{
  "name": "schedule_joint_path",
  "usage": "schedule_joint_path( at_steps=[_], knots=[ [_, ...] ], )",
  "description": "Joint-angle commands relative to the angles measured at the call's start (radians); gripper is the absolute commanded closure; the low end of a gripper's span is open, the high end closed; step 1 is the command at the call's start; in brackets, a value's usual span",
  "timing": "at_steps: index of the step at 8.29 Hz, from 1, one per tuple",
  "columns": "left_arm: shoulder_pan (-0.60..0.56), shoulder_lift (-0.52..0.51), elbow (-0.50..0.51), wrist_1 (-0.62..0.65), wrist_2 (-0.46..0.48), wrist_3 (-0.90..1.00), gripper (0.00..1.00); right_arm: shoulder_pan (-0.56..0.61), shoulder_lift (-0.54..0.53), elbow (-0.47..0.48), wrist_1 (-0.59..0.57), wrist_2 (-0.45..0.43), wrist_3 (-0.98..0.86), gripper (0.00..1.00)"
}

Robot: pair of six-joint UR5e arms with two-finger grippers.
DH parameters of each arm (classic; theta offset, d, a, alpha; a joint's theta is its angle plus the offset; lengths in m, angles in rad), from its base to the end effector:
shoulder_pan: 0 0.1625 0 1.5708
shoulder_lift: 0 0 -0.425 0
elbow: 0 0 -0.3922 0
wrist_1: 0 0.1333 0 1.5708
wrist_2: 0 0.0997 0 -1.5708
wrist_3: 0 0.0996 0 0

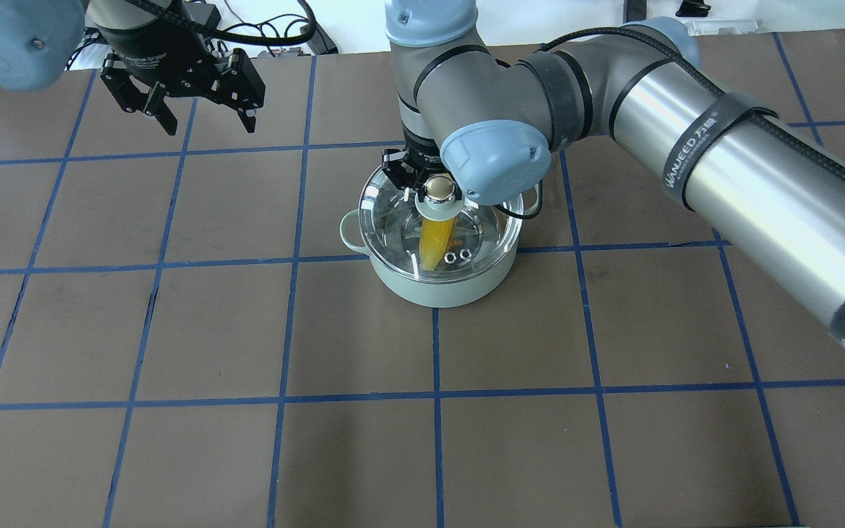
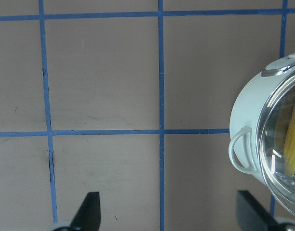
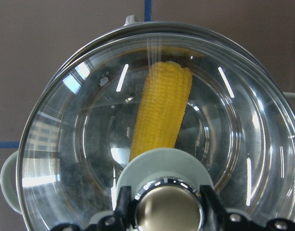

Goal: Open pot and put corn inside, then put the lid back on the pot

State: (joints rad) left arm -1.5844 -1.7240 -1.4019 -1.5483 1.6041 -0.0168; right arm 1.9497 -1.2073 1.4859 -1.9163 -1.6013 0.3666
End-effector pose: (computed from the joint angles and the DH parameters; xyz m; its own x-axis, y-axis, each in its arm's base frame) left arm -0.1376 -0.5586 0.4930 -0.9995 -0.0045 -0.0326 -0.0032 0.9992 -0.0387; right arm 0.3557 -0.5411 0.3592 -0.9999 -0.0111 0.0044 -0.0114 0.9972 -0.0733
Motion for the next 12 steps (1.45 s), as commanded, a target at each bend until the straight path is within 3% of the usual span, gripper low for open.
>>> schedule_joint_path(
  at_steps=[1, 12],
  knots=[
    [0.000, 0.007, 0.000, 0.002, 0.002, 0.000, 0.00, 0.000, 0.005, 0.000, -0.016, 0.000, -0.002, 0.68],
    [-0.009, 0.007, -0.026, -0.007, 0.014, 0.018, 0.00, -0.009, 0.018, -0.004, -0.041, 0.000, -0.028, 0.70]
  ],
)
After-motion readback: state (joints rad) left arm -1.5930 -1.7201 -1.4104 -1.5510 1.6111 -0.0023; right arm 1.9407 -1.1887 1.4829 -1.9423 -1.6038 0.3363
